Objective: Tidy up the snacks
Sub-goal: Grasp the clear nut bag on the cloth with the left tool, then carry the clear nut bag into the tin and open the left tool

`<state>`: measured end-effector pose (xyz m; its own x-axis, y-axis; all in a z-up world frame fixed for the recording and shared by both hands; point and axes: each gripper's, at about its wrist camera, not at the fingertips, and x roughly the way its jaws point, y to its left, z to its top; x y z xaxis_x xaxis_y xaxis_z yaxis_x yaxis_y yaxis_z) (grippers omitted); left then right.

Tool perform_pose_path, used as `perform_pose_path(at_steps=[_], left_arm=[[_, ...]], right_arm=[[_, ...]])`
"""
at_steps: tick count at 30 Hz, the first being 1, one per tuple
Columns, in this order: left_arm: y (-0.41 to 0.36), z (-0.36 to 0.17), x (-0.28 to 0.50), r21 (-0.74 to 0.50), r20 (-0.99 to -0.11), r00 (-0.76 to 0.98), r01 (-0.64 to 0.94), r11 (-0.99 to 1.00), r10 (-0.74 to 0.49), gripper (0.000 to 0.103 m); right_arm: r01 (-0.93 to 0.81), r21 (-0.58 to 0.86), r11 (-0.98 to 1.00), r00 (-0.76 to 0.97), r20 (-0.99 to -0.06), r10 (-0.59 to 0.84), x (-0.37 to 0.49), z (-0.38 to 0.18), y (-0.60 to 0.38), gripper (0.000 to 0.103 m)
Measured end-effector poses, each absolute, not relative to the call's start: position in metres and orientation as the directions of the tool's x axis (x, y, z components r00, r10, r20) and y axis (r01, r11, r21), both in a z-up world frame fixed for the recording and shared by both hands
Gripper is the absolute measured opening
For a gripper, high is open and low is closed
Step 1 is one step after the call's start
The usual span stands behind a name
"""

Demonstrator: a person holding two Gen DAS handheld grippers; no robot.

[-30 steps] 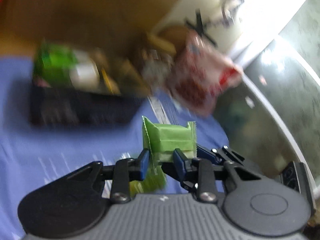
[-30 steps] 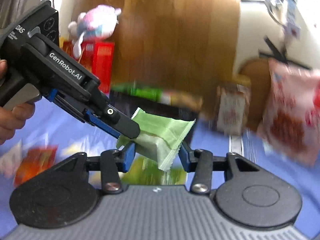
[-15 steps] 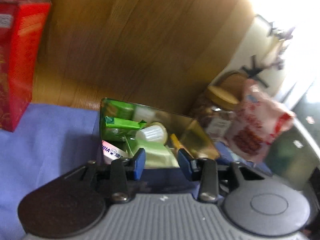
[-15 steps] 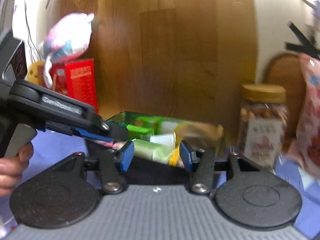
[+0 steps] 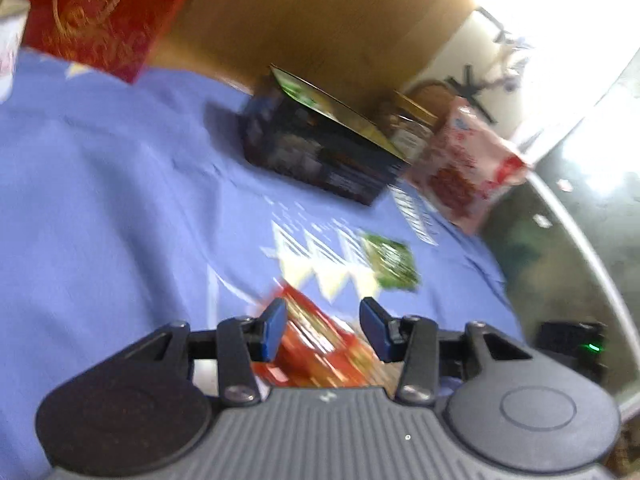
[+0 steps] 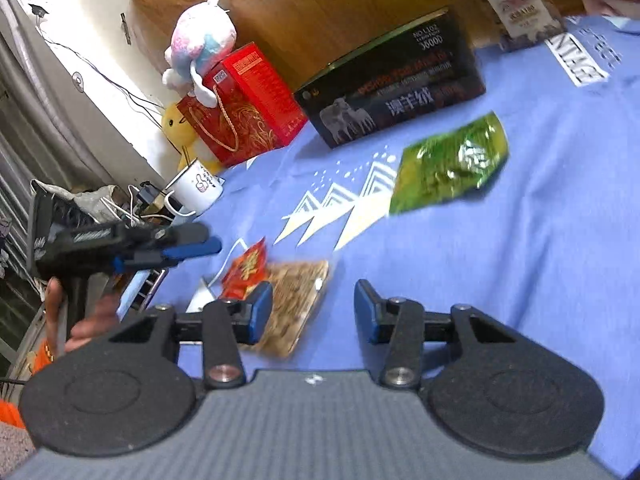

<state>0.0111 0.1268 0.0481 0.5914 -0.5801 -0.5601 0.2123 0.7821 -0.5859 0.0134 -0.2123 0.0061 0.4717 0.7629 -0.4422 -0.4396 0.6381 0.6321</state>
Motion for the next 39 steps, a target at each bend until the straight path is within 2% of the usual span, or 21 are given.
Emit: perform_pose_path(at_steps=[3, 4, 5, 7, 11, 16, 18, 21, 23, 28, 30, 34, 39], left_arm=[[0.113, 0.033, 0.007, -0.587, -0.584, 0.564, 0.204, 0.783, -0.584, 0.038], [0.112, 0.028, 0.005, -0.591, -0.577, 0.576, 0.195, 0.783, -0.579, 0.037], [0.112, 0.027, 0.003, -0.593, -0.567, 0.588, 0.195, 0.782, -0.577, 0.037], [0.113, 0.028, 0.002, -0.586, -0.572, 0.599, 0.181, 0.79, -0.561, 0.037], [0.115, 0.028, 0.003, -0.546, -0.611, 0.614, 0.129, 0.828, -0.499, 0.038], [0.108, 0.036, 0.016, -0.557, -0.599, 0.612, 0.143, 0.818, -0.516, 0.038], [0.098, 0.045, 0.02, -0.565, -0.575, 0.613, 0.183, 0.805, -0.542, 0.038], [0.072, 0.055, 0.031, -0.585, -0.542, 0.58, 0.259, 0.768, -0.608, 0.047], [0.05, 0.054, 0.043, -0.597, -0.539, 0.534, 0.305, 0.742, -0.652, 0.048], [0.012, 0.022, 0.081, -0.675, -0.583, 0.405, 0.24, 0.697, -0.704, 0.057], [0.009, 0.012, 0.088, -0.721, -0.563, 0.383, 0.206, 0.662, -0.732, 0.061], [0.015, 0.006, 0.09, -0.789, -0.496, 0.385, 0.173, 0.589, -0.778, 0.079], [0.02, 0.005, 0.094, -0.812, -0.47, 0.381, 0.167, 0.559, -0.796, 0.079]], right_arm=[[-0.458, 0.626, 0.631, 0.455, -0.445, 0.772, 0.01, 0.005, -0.196, 0.037], [-0.46, 0.615, 0.64, 0.457, -0.454, 0.765, 0.011, 0.004, -0.191, 0.024], [-0.461, 0.603, 0.651, 0.471, -0.456, 0.755, 0.012, 0.002, -0.188, 0.018], [-0.441, 0.628, 0.641, 0.484, -0.436, 0.759, 0.015, 0.001, -0.192, 0.013], [-0.394, 0.603, 0.694, 0.602, -0.401, 0.691, 0.008, 0.01, -0.216, 0.012], [-0.251, 0.644, 0.723, 0.722, -0.373, 0.583, 0.014, 0.014, -0.268, 0.011], [-0.224, 0.669, 0.709, 0.734, -0.363, 0.574, 0.016, 0.011, -0.279, 0.011], [-0.196, 0.687, 0.699, 0.743, -0.362, 0.564, 0.018, 0.006, -0.286, 0.011], [-0.186, 0.715, 0.674, 0.736, -0.354, 0.577, 0.021, 0.002, -0.287, 0.011], [-0.079, 0.873, 0.48, 0.691, -0.299, 0.658, 0.027, -0.017, -0.305, 0.01], [-0.004, 0.938, 0.347, 0.675, -0.254, 0.692, 0.03, -0.031, -0.315, 0.009], [0.059, 0.982, 0.18, 0.681, -0.172, 0.711, 0.029, -0.043, -0.329, 0.008], [0.057, 0.998, 0.024, 0.663, -0.056, 0.747, 0.032, -0.041, -0.328, 0.008]])
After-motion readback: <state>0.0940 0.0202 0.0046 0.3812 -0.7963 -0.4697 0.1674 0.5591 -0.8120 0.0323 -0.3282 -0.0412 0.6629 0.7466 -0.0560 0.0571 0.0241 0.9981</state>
